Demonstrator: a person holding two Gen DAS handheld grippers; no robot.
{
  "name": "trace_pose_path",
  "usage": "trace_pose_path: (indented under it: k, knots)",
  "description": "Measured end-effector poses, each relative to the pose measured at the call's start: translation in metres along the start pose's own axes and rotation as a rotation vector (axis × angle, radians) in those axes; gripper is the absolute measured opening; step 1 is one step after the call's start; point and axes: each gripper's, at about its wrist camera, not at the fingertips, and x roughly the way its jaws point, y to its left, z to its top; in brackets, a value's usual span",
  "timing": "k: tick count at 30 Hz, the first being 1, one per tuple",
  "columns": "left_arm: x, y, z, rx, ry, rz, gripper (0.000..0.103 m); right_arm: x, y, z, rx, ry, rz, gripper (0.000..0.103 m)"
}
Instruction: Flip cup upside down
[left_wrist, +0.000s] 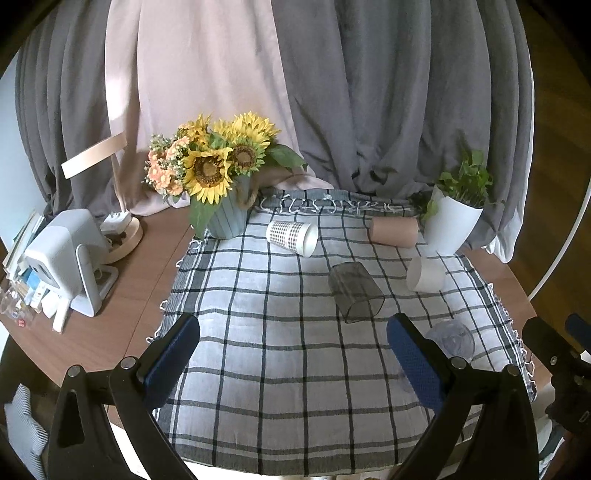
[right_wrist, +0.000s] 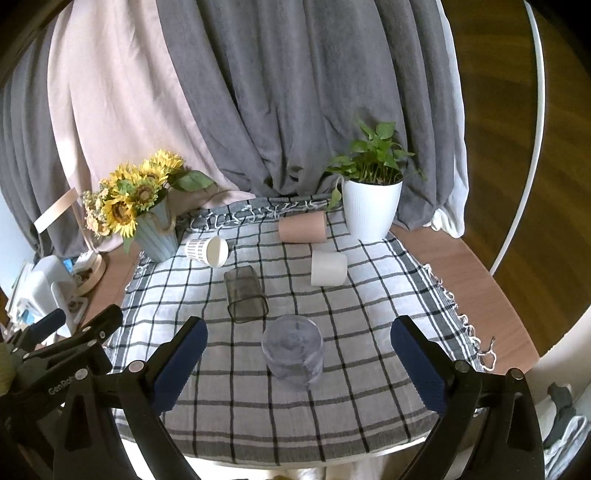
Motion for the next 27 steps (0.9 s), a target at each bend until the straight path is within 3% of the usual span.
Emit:
trace_pose_path:
  k: [27]
  knots:
    - [0.006,-0.004,0.004,-0.022,0.002,0.009,0.103,0.012,0.000,0.007,-0.046,0.024,0.023,0.100]
